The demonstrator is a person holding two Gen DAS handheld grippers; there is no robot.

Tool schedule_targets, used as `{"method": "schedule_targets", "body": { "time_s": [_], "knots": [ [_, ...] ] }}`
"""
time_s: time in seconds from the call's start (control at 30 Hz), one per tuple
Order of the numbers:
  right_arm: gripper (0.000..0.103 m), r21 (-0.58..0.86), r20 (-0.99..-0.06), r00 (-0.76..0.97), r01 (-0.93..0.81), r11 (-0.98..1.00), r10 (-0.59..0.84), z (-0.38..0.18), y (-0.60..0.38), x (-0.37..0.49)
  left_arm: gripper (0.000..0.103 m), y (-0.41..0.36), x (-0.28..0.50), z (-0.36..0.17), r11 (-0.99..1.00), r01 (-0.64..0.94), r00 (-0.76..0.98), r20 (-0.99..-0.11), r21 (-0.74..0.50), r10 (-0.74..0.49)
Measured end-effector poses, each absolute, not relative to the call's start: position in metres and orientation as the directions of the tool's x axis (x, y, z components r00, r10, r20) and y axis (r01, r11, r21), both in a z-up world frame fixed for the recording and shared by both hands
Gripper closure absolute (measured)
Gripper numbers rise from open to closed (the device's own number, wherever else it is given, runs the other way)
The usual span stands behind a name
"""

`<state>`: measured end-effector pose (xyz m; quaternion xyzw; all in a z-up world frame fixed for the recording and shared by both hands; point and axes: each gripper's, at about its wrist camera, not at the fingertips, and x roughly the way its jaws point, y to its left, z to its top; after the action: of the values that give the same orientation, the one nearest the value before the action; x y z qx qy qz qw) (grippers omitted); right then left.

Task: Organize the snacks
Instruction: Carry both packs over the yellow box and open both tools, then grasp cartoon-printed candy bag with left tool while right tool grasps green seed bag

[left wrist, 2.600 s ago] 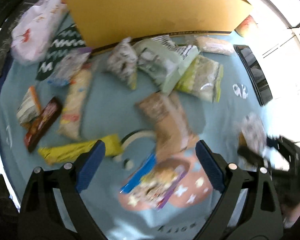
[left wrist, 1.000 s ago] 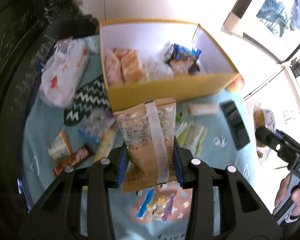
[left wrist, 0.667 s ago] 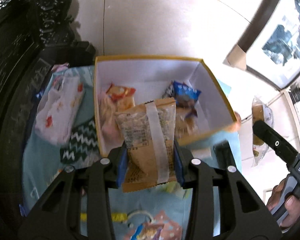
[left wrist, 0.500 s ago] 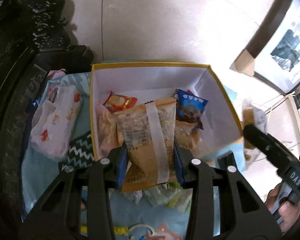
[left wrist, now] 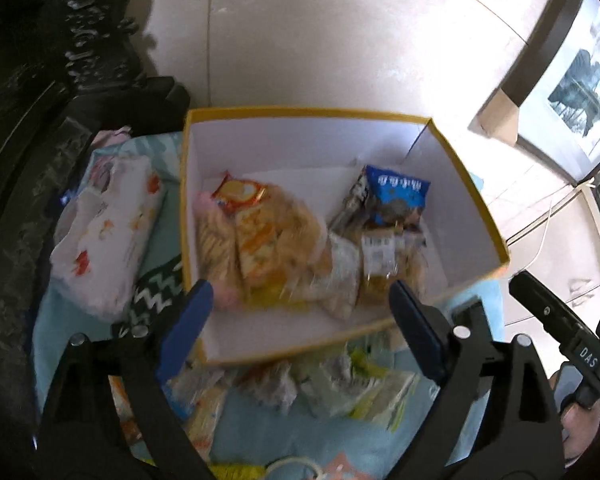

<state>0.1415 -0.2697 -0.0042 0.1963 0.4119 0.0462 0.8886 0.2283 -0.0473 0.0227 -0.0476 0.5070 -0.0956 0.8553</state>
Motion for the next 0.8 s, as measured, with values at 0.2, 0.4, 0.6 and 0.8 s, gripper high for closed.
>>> {"method": "schedule_targets", "body": {
  "time_s": [0.2, 0.4, 0.6, 0.8],
  "knots": [
    [0.018, 0.339, -0.795, 0.568, 0.125, 0.932, 0.213, -0.036, -0.271, 0.083, 0.011, -0.034, 0.184, 0.012, 0.982, 0.112, 0.410, -0.893, -0.155, -0.187],
    [0.016, 0.342, -0.819, 0.509, 0.064, 0.937, 0.264, -0.057, -0.240, 0.037, 0.009, -0.013, 0.134, -0.010, 0.988, 0.102, 0.343, -0.928, -0.117, -0.145],
    [0.015, 0.261, -0.852, 0.460, -0.045, 0.964, 0.251, -0.063, -0.195, 0.016, 0.009, -0.002, 0.085, -0.042, 0.988, 0.111, 0.244, -0.960, -0.110, -0.134],
    [0.015, 0.261, -0.860, 0.450, -0.014, 0.965, 0.239, -0.063, -0.194, 0.006, 0.009, -0.019, 0.047, -0.079, 0.974, 0.186, 0.134, -0.979, -0.127, -0.153]
  ]
}}
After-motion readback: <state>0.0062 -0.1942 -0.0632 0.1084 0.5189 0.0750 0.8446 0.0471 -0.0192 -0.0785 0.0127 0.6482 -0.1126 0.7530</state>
